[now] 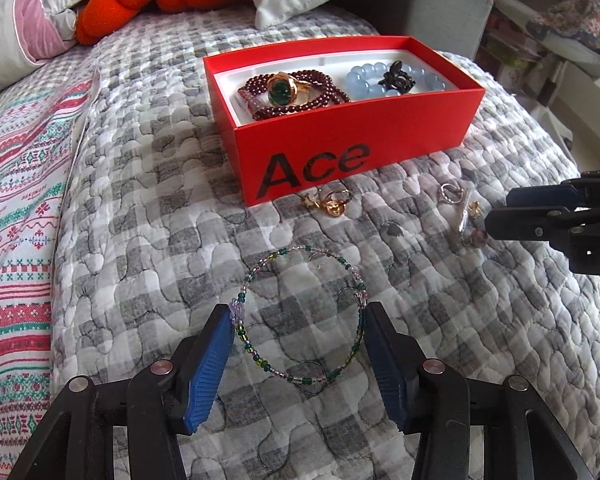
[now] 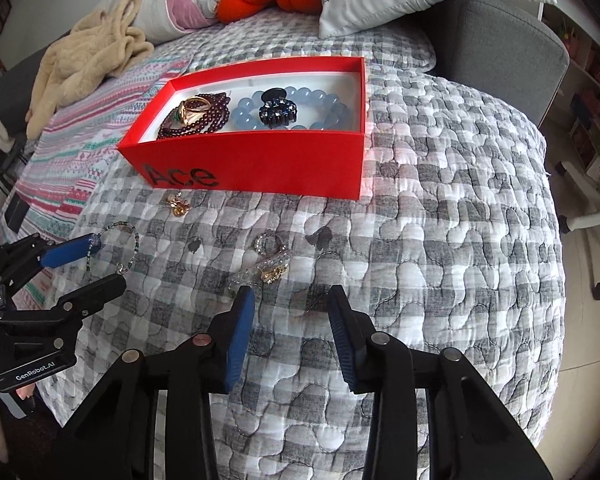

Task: Organize jewelry
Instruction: 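Grasp a small gold earring with the right tool while the left tool lowers around the green beaded bracelet, then place the green beaded bracelet in the red box with the left tool while the right tool places the earring, then withdraw both open tools from the box toward the remaining earrings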

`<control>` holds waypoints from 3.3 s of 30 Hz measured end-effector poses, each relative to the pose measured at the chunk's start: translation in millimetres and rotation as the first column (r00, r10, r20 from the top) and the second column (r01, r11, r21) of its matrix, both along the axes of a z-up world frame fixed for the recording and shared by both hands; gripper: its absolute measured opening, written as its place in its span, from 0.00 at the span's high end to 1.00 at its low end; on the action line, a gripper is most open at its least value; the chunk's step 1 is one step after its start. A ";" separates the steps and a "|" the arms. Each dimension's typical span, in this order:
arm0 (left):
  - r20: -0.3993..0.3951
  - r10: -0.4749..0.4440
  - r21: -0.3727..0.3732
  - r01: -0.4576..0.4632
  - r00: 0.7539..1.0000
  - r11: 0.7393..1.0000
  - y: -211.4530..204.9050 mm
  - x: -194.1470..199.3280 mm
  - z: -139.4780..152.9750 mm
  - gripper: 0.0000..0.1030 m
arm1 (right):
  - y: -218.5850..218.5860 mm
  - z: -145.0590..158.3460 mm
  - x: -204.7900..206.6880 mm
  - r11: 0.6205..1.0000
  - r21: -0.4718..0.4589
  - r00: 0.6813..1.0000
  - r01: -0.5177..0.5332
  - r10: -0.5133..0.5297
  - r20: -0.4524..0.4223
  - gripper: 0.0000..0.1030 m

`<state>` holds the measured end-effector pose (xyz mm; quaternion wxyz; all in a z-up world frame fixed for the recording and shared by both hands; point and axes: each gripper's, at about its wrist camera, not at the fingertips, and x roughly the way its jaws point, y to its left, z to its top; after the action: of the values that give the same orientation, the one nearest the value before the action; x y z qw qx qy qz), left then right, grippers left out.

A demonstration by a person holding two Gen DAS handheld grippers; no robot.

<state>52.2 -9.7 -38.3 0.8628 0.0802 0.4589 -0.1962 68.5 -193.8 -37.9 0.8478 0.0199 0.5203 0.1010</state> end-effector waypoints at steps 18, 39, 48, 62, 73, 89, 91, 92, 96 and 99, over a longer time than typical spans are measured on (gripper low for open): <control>-0.012 0.025 -0.011 -0.025 1.000 1.000 8.9 0.6 1.3 0.46 | 31.6 -7.2 6.2 0.984 -0.135 0.992 -0.112 0.118 0.041 0.91; 0.039 0.092 -0.106 -0.088 0.995 0.991 8.8 11.6 30.0 0.46 | -5.2 38.9 -3.0 0.999 0.042 0.993 -0.013 0.008 0.118 0.92; 0.055 0.134 -0.159 -0.124 0.989 0.980 -0.1 30.1 41.2 0.46 | -14.5 52.2 4.2 0.994 0.110 0.988 0.017 -0.033 0.152 0.92; 0.153 0.173 -0.186 -0.143 0.973 0.972 -19.9 75.3 40.9 0.45 | -6.2 54.6 42.2 0.982 0.186 0.968 0.028 -0.073 0.241 0.92; 0.159 0.144 -0.182 -0.114 0.977 0.977 -35.4 84.7 34.3 0.39 | -12.6 42.1 55.5 0.982 0.180 0.971 0.049 -0.089 0.221 0.92; 0.167 0.130 -0.119 -0.110 0.977 0.987 -29.6 60.8 44.3 0.25 | -14.6 38.3 55.7 0.983 0.174 0.973 0.063 -0.100 0.210 0.91; 0.160 0.127 -0.110 -0.110 0.979 0.988 -28.9 56.8 44.4 0.24 | -14.0 36.7 58.2 0.982 0.178 0.975 0.065 -0.101 0.200 0.91; 0.153 0.128 -0.106 -0.112 0.980 0.988 -28.4 55.1 43.9 0.23 | -14.7 35.9 59.3 0.980 0.190 0.975 0.068 -0.106 0.194 0.90; 0.102 0.139 -0.117 -0.127 0.985 0.985 -21.1 48.6 39.0 0.23 | -22.7 33.3 65.0 0.967 0.236 0.978 0.096 -0.136 0.160 0.74; 0.051 0.165 -0.124 -0.157 0.985 0.980 -13.5 46.8 35.2 0.23 | -30.2 39.1 59.8 0.951 0.288 0.973 0.112 -0.164 0.163 0.64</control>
<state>99.0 -23.1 -3.1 0.8928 -0.0029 0.4246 -0.1503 128.3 -224.0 1.2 0.8864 0.1650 0.4172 0.1145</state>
